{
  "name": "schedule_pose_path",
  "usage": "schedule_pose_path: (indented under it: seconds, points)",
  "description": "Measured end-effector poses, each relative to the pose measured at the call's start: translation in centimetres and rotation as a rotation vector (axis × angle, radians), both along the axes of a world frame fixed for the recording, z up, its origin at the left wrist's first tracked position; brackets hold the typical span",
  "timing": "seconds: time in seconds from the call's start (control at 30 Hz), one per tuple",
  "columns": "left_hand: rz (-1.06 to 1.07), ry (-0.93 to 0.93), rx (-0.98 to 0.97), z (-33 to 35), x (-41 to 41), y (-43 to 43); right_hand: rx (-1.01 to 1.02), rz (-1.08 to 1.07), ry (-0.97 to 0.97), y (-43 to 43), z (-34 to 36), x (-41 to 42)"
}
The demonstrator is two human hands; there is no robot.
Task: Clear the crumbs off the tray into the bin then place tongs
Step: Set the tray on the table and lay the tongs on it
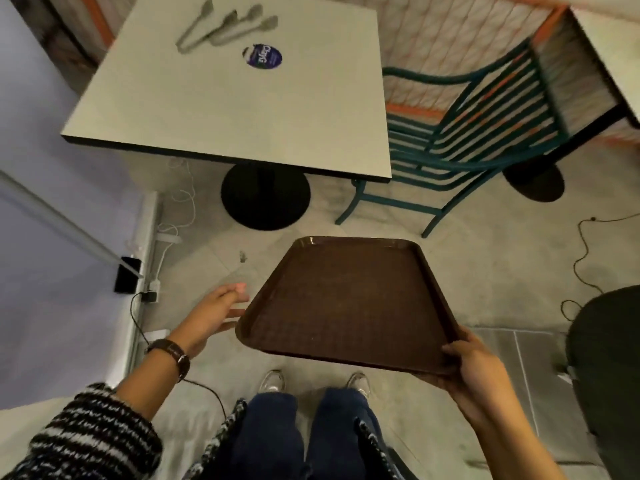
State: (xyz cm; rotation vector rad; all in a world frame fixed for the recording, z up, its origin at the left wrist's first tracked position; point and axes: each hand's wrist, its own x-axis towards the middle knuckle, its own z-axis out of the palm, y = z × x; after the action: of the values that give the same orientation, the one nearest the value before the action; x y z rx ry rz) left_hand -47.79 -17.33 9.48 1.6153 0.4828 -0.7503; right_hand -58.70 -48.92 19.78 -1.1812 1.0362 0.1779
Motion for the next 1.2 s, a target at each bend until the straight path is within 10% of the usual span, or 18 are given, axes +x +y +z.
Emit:
schedule_pose_path:
  seconds: [0.43,0.83,1.2]
  points:
    - [0.37,-0.036,-0.62,8.8,-2.9,3.2,0.086,-0.095,-0.33,11.1,3.0,6.7]
    - [0.355,-0.363,-0.365,7.4,1.4,-3.3,0.051,-0.1,-0.42,20.4,-3.2,10.1]
    - [0.289,-0.238,-0.243,5.6,12.3,6.7,0.012,0.125,-0.127,6.1,-5.9,17.2]
